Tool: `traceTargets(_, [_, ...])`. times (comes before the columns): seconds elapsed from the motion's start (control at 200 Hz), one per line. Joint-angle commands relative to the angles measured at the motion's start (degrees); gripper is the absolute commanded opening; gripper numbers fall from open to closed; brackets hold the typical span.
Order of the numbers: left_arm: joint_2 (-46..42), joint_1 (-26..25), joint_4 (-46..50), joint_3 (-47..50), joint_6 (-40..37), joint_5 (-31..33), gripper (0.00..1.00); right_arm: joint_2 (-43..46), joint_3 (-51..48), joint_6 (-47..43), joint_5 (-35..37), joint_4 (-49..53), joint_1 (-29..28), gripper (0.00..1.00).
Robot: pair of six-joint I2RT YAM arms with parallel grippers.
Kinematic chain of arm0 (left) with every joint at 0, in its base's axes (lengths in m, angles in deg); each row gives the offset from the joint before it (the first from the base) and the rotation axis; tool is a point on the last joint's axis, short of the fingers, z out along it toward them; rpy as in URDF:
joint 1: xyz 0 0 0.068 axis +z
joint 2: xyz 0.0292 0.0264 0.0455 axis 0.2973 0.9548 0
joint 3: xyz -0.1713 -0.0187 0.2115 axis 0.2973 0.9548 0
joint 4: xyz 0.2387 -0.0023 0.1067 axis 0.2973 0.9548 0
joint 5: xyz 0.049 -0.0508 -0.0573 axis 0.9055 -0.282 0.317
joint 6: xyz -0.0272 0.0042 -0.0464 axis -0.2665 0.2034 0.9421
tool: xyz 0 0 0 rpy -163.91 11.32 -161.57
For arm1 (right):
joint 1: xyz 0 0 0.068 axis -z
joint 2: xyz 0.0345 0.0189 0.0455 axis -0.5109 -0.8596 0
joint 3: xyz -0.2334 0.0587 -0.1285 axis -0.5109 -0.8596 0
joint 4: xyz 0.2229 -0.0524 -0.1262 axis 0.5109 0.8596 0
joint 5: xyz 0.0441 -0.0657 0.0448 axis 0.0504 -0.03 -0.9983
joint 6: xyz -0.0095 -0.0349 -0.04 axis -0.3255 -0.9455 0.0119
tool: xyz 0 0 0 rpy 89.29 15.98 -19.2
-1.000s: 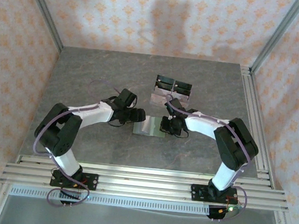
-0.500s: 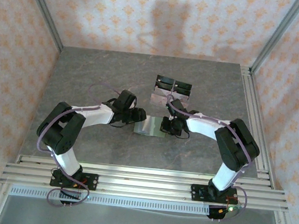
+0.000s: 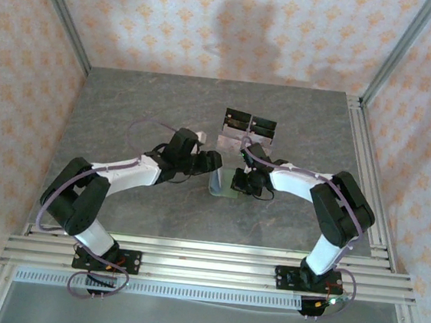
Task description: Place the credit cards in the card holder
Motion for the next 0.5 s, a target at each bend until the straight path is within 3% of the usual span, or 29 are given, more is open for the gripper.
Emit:
traceTargets(0.0, [2.13, -0.52, -1.86, -0.67, 0.85, -0.27, 0.53, -3.97, -3.14, -0.73, 3.82, 0.99, 0.20, 0.14])
traceTargets(0.295, [1.79, -0.59, -1.32, 0.88, -0.72, 1.73, 0.48, -4.09, -3.05, -0.81, 4.23, 1.37, 0.28, 0.13])
traceTargets(0.495, [2.19, -0.53, -3.07, 1.53, -0.06, 1.82, 0.23, -4.15, -3.34, -0.88, 4.62, 1.61, 0.29, 0.13])
